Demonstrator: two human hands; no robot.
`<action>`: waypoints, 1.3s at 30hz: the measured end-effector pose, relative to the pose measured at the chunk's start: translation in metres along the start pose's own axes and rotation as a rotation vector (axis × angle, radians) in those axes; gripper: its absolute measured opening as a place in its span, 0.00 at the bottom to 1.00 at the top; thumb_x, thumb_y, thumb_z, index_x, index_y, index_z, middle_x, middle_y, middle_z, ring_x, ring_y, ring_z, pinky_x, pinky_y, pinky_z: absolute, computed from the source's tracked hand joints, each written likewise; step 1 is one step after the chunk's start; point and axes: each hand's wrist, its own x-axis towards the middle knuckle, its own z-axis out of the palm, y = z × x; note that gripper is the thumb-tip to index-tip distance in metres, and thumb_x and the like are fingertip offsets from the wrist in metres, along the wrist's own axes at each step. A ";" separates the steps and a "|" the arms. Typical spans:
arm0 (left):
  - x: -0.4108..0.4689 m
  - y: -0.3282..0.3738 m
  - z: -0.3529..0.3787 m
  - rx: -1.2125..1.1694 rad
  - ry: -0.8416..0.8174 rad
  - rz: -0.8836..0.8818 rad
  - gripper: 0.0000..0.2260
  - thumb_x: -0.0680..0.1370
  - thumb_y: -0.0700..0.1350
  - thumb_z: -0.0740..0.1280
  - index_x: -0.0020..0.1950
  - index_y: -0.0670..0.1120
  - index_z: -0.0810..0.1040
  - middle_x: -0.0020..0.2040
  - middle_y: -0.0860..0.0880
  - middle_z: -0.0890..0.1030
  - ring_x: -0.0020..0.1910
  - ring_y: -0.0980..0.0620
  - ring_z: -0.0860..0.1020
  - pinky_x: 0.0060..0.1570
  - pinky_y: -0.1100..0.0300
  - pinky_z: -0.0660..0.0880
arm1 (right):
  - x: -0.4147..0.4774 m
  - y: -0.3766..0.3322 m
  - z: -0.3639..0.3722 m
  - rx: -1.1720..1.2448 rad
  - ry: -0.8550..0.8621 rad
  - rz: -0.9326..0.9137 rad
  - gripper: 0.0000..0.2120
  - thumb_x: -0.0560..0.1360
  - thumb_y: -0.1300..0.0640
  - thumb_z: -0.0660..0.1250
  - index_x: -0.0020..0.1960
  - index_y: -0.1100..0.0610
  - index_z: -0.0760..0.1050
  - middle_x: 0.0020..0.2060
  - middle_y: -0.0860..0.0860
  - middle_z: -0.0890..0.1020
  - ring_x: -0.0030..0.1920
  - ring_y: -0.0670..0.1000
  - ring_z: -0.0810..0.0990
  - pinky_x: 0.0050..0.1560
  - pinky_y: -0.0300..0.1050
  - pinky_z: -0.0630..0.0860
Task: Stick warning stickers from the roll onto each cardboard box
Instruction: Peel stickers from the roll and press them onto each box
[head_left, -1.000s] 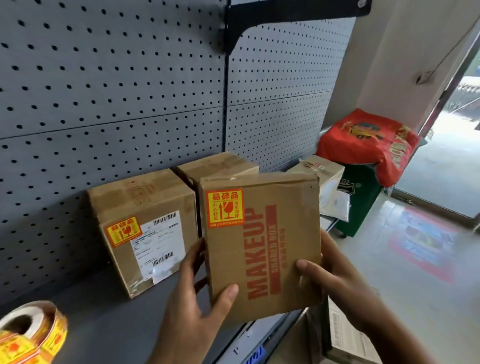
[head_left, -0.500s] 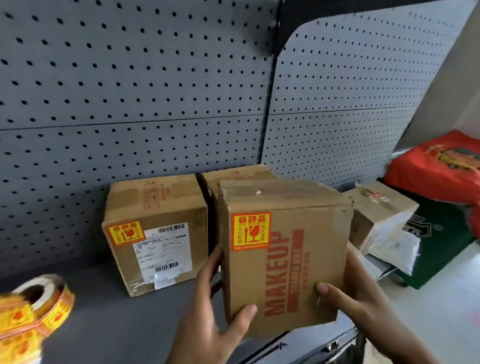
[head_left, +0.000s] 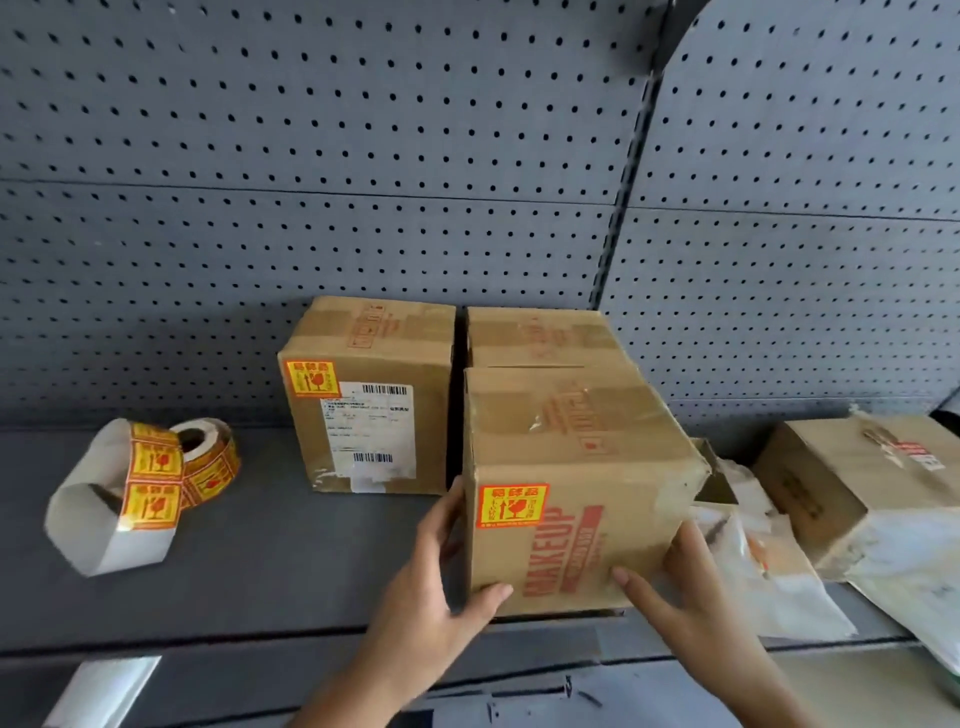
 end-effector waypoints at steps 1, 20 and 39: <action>0.002 -0.002 0.002 0.015 -0.011 -0.014 0.43 0.73 0.50 0.77 0.76 0.70 0.50 0.69 0.76 0.68 0.67 0.69 0.72 0.62 0.71 0.73 | 0.002 0.005 0.000 -0.001 -0.001 0.023 0.29 0.75 0.64 0.72 0.69 0.46 0.66 0.61 0.43 0.81 0.66 0.46 0.77 0.68 0.57 0.75; 0.016 -0.010 0.006 0.054 0.002 -0.157 0.42 0.72 0.59 0.73 0.78 0.66 0.51 0.72 0.64 0.73 0.68 0.59 0.76 0.65 0.48 0.76 | 0.015 0.001 0.013 -0.163 0.002 0.074 0.27 0.77 0.60 0.71 0.67 0.37 0.63 0.58 0.31 0.79 0.63 0.36 0.77 0.64 0.39 0.75; -0.015 0.037 -0.057 0.676 -0.158 -0.189 0.21 0.80 0.65 0.56 0.72 0.62 0.64 0.71 0.65 0.71 0.67 0.62 0.73 0.61 0.59 0.74 | -0.016 -0.082 0.014 -1.007 -0.369 0.422 0.25 0.78 0.34 0.58 0.70 0.44 0.69 0.67 0.43 0.77 0.65 0.48 0.76 0.65 0.47 0.73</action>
